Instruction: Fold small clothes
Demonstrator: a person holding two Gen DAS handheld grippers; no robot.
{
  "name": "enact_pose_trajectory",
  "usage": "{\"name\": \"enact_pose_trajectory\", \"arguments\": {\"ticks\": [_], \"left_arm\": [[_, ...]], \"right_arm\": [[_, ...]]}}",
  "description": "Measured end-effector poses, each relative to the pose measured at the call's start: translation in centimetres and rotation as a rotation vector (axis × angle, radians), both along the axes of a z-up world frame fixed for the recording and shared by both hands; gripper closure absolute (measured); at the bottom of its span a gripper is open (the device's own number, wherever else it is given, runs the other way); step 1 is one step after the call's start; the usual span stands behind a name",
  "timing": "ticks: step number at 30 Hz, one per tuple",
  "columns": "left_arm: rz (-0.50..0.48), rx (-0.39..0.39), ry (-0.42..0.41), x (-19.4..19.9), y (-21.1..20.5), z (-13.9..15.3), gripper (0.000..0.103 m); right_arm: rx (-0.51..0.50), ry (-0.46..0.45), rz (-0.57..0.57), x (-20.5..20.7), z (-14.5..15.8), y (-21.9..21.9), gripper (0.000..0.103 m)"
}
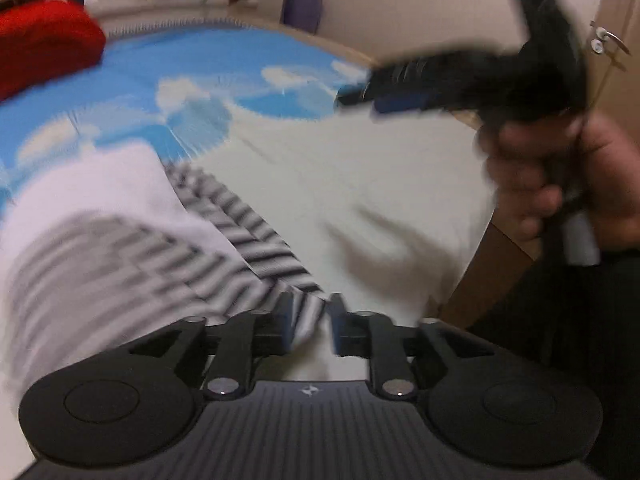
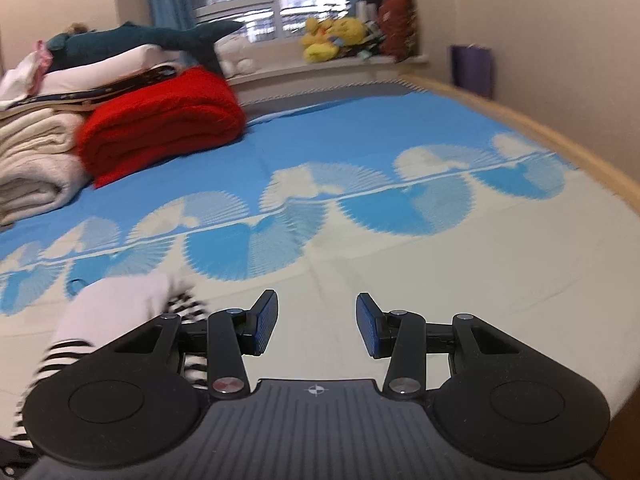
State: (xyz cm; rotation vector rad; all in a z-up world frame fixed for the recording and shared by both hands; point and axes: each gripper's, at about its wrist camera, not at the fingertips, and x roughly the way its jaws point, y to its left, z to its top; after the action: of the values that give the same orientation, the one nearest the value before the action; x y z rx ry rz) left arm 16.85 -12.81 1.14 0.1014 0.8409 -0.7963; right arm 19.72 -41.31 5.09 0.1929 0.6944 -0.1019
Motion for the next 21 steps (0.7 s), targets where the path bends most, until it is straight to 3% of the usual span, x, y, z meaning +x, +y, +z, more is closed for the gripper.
{"name": "enact_pose_trajectory", "arguments": {"ticks": [5,9,11,13,14,17,21], "left_arm": [[0.123,0.012,-0.051,2.8,6.9,4.0,0.065],[0.332,0.039,-0.060,5.1,12.4,2.7,0.050],[0.454,-0.012,0.017,5.6,14.8,0.1,0.049],[0.549,0.020,0.157,7.0,15.5,-0.9,0.050],[0.571,-0.001,0.156,7.3,15.6,-0.9,0.048],[0.577,-0.017,0.152,8.2,15.4,-1.0,0.039],[0.573,-0.049,0.295,8.7,16.1,-2.4,0.036]], "right_arm": [[0.123,0.061,0.133,2.8,-1.1,2.5,0.056],[0.199,0.100,0.243,4.7,-1.7,5.9,0.053],[0.225,0.132,0.284,5.9,-2.3,7.7,0.052],[0.233,0.167,0.301,7.0,-3.1,9.3,0.052],[0.236,0.187,0.308,7.4,-3.5,10.1,0.052],[0.249,0.241,0.317,8.7,-4.7,11.7,0.052],[0.211,0.304,0.306,9.8,-6.3,13.1,0.052]]}}
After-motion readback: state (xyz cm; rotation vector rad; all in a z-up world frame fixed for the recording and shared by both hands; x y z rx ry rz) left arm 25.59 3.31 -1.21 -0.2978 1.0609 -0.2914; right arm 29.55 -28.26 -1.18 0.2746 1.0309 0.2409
